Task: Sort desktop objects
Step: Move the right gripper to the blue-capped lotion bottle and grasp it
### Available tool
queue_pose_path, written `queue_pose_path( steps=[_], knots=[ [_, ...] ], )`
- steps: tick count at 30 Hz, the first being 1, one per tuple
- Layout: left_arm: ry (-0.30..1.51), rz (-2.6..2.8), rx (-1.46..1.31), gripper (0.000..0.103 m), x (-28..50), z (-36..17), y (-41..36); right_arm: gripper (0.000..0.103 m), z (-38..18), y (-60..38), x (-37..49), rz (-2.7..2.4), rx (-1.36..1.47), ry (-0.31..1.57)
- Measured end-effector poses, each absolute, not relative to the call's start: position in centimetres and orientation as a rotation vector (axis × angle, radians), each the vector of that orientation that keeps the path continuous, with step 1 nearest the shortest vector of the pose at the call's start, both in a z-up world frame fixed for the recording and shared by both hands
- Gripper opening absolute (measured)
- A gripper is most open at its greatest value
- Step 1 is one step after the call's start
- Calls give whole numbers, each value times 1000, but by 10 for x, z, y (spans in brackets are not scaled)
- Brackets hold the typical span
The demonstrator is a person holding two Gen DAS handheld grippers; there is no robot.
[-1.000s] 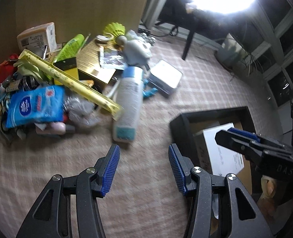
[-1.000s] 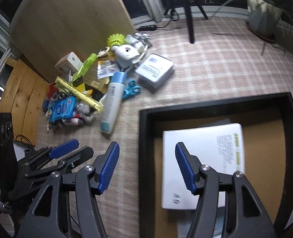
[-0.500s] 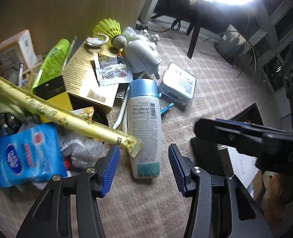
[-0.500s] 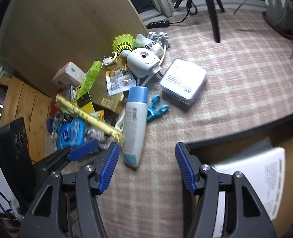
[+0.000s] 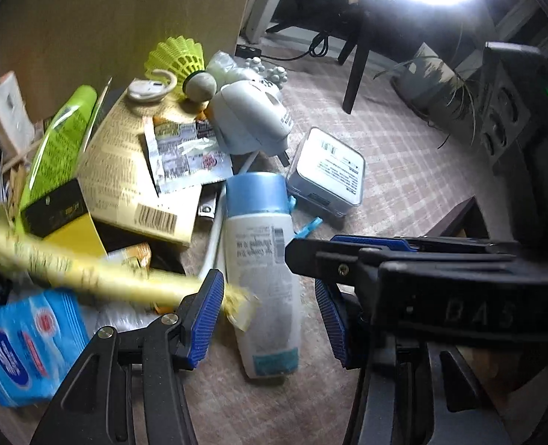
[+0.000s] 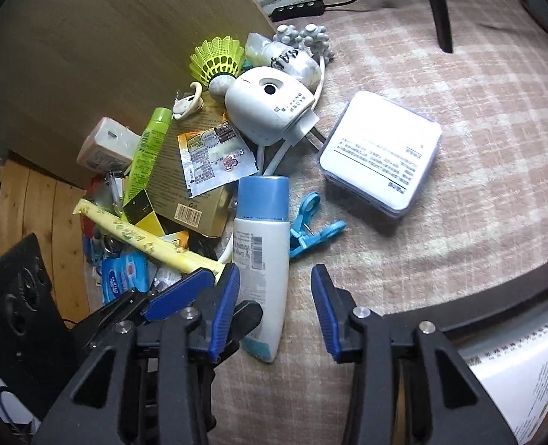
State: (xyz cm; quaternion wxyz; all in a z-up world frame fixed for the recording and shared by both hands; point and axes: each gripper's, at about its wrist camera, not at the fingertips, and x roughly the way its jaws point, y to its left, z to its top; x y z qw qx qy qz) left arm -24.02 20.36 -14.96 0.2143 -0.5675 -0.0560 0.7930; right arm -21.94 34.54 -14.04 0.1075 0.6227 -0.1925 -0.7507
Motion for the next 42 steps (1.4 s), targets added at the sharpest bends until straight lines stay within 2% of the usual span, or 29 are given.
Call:
queue_pose_path(
  steps=[24,42],
  knots=[
    [-266,2156,-1533,49,-238,-166,199,40,-132,325,-222,-2344,1739,-301],
    [-334,2174,-1493,49,-231,-175,204,40,-151,326,-218,-2273,1739,-325]
  ],
)
